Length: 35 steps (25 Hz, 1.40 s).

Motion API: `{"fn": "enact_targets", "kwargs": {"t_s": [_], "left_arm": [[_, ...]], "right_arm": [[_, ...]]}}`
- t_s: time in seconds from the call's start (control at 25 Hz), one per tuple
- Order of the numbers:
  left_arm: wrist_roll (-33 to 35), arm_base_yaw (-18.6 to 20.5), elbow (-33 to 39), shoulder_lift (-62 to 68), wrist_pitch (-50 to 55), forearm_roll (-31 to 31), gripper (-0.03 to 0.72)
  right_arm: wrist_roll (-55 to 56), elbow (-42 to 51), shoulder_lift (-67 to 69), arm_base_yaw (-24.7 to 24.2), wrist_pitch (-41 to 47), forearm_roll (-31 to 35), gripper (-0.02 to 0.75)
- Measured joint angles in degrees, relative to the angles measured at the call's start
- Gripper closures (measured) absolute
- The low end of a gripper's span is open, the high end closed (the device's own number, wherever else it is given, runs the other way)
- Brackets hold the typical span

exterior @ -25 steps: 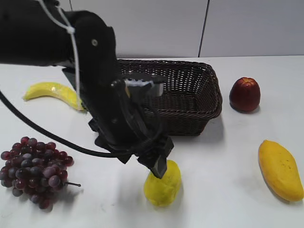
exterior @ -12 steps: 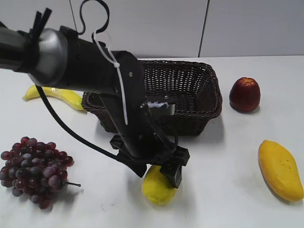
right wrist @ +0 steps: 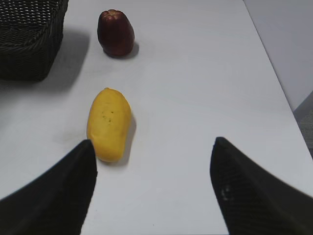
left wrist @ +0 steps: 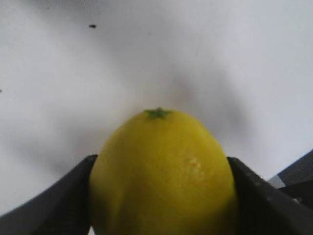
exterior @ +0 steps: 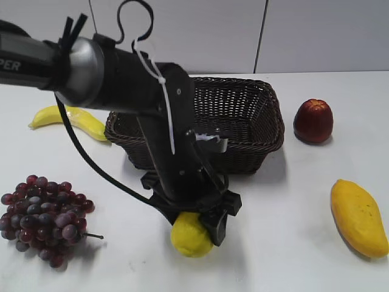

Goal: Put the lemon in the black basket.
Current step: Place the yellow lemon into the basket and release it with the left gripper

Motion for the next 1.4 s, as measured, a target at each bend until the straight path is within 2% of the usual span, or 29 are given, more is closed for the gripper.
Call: {"fn": "enact_targets", "kwargs": {"t_s": [0.24,0.36,0.48,0.68,0.84,0.92,1.0,1.08,1.28,1.4], "left_arm": [[0.0,0.0,-11.5,-1.6,11.4,9.0,0.121],[0.0,0.4,-18.9,-1.9,11.8,14.4,0.123],[0.0,2.0,-24.0,-2.1,7.2,17.2,0.123],[0.0,7.8,-25.5,-1.3,-2.9,14.7,0.123],[0.0,12.9,-25.6,2.8,-3.9,11.0,0.123],[0.0,14.1,-25.6,4.5,-3.7,10.3,0.086],[0.0,14.5,-25.6,5.7,-3.8,10.1,0.04],[0.0,14.5,-25.6,5.8,-4.0,9.8,0.031],[0.0,14.5,-26.6,4.6,-1.7,10.2,0.032],[0.0,14.5,-28.5,1.3,3.8,13.2,0.061]], "right_arm": [[0.0,0.0,0.0,0.0,0.0,0.0,0.148],[0.0,0.0,0.0,0.0,0.0,0.0,0.148],[0.0,0.0,0.0,0.0,0.0,0.0,0.148],[0.0,0.0,0.0,0.0,0.0,0.0,0.148],[0.0,0.0,0.0,0.0,0.0,0.0,0.148],[0.0,0.0,0.0,0.0,0.0,0.0,0.148],[0.0,0.0,0.0,0.0,0.0,0.0,0.148],[0.0,0.0,0.0,0.0,0.0,0.0,0.148],[0.0,0.0,0.0,0.0,0.0,0.0,0.148],[0.0,0.0,0.0,0.0,0.0,0.0,0.148]]}}
